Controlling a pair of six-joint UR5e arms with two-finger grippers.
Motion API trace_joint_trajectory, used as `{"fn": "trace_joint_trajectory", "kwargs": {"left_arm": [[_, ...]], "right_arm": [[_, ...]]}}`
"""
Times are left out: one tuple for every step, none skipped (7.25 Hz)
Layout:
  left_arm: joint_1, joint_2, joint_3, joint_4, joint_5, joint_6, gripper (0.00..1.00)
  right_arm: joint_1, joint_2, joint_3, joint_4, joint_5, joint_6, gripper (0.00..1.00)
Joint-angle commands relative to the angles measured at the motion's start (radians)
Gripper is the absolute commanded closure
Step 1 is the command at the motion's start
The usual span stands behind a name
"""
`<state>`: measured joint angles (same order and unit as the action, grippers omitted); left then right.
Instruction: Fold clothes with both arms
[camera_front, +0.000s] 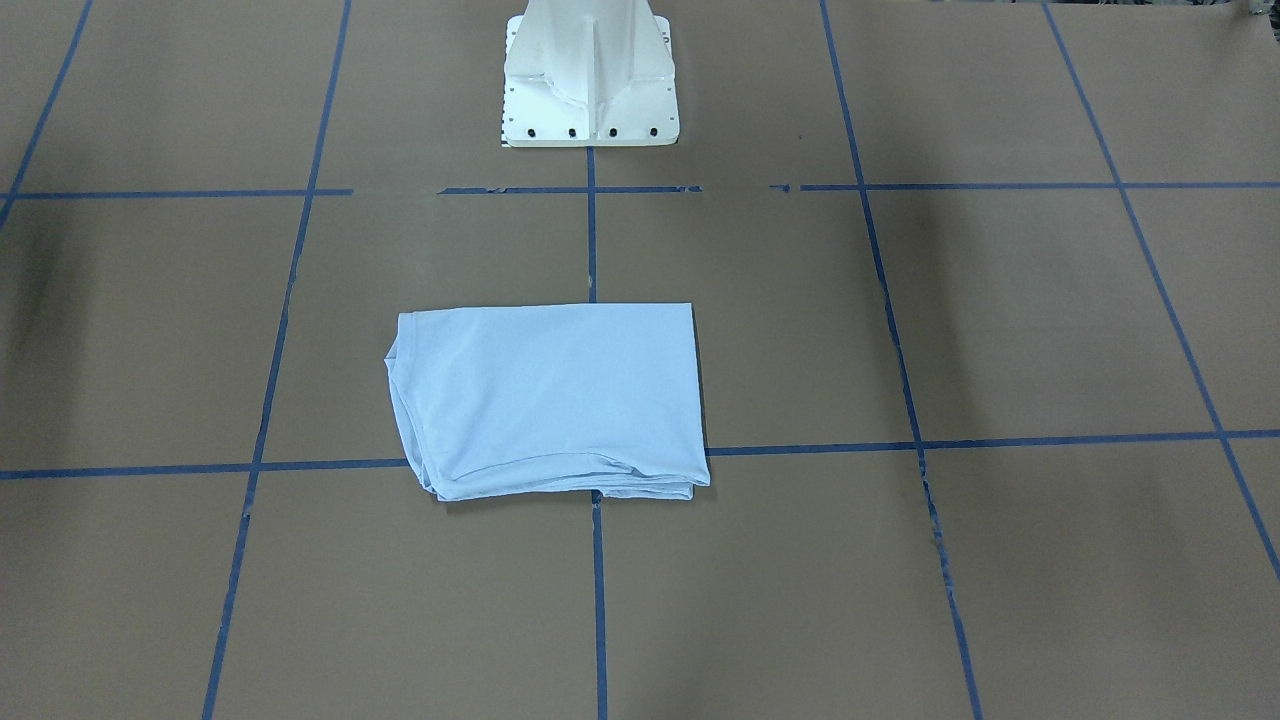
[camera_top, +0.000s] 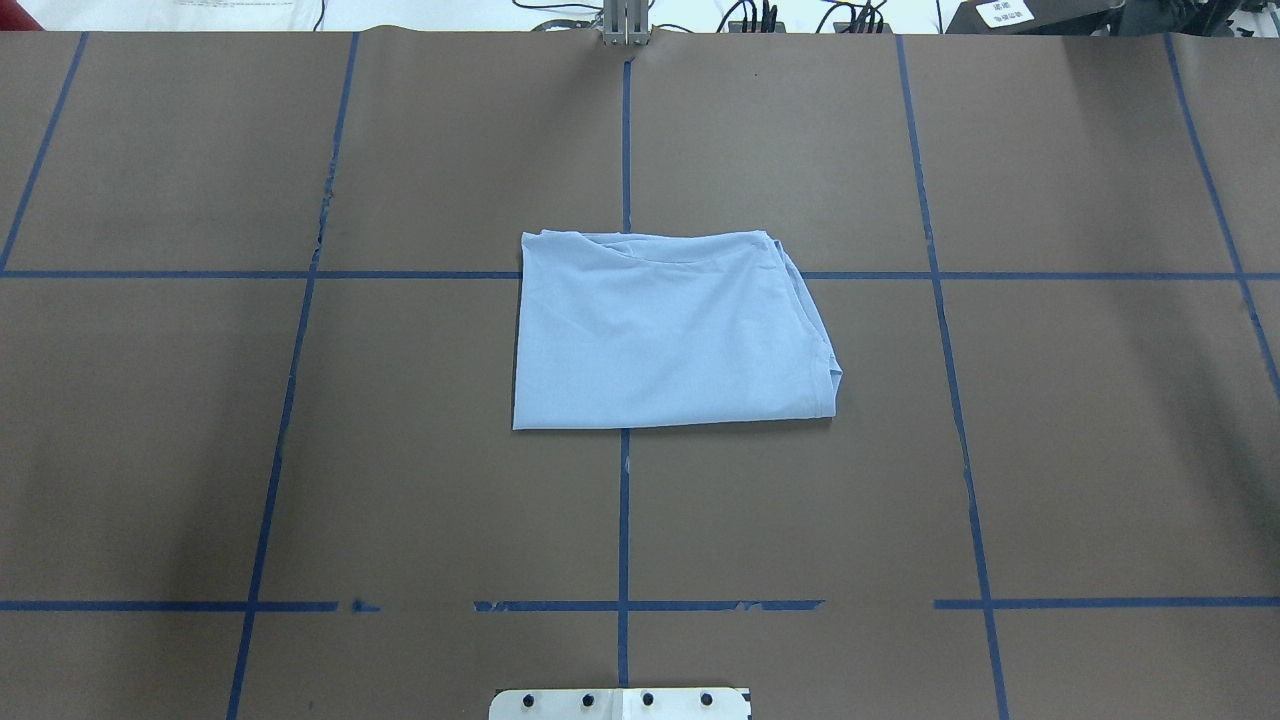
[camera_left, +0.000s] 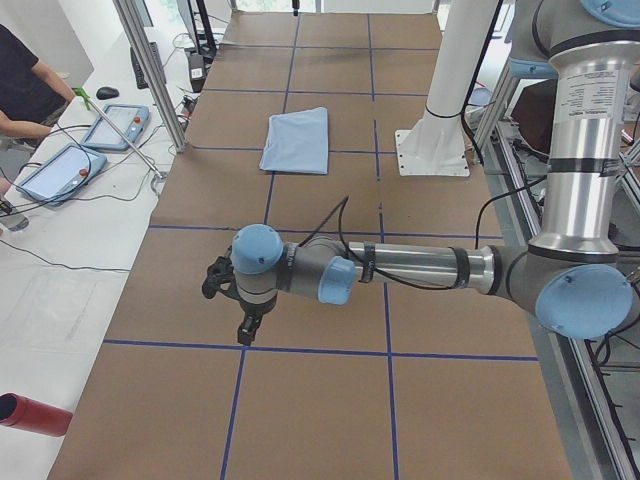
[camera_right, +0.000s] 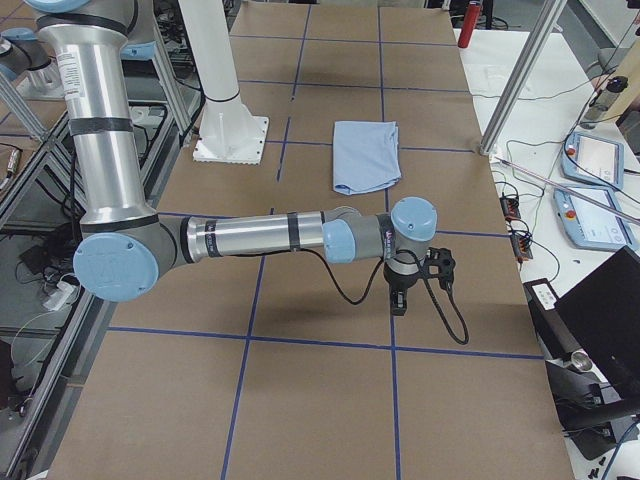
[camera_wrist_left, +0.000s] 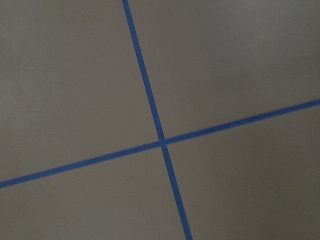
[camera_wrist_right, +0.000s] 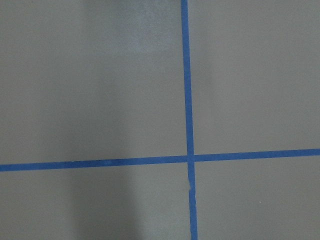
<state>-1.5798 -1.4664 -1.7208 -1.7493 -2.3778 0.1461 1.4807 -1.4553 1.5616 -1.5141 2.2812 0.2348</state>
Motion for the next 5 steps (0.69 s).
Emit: {"fn": "trace_joint_trajectory", "kwargs": {"left_arm": [[-0.002,0.034,-0.033,-0.005,0.009,-0.079,0.0],[0.003,0.028,-0.031,-0.009,0.05,-0.094,0.0],[0.004,0.023,-0.02,-0.007,0.125,-0.098,0.0],[0.004,0.0,-0.013,0.005,0.126,-0.1,0.0],[0.004,-0.012,-0.013,0.063,0.12,-0.102,0.0]], "right_arm": [[0.003,-0.039,0.011,0.008,-0.022,0.001,0.0],[0.009,-0.045,0.018,0.003,-0.023,0.004,0.0],[0.007,-0.048,0.017,0.0,-0.023,0.012,0.0],[0.007,-0.046,0.015,-0.001,-0.02,0.017,0.0],[0.007,-0.051,0.029,-0.018,-0.006,0.017,0.0]]}}
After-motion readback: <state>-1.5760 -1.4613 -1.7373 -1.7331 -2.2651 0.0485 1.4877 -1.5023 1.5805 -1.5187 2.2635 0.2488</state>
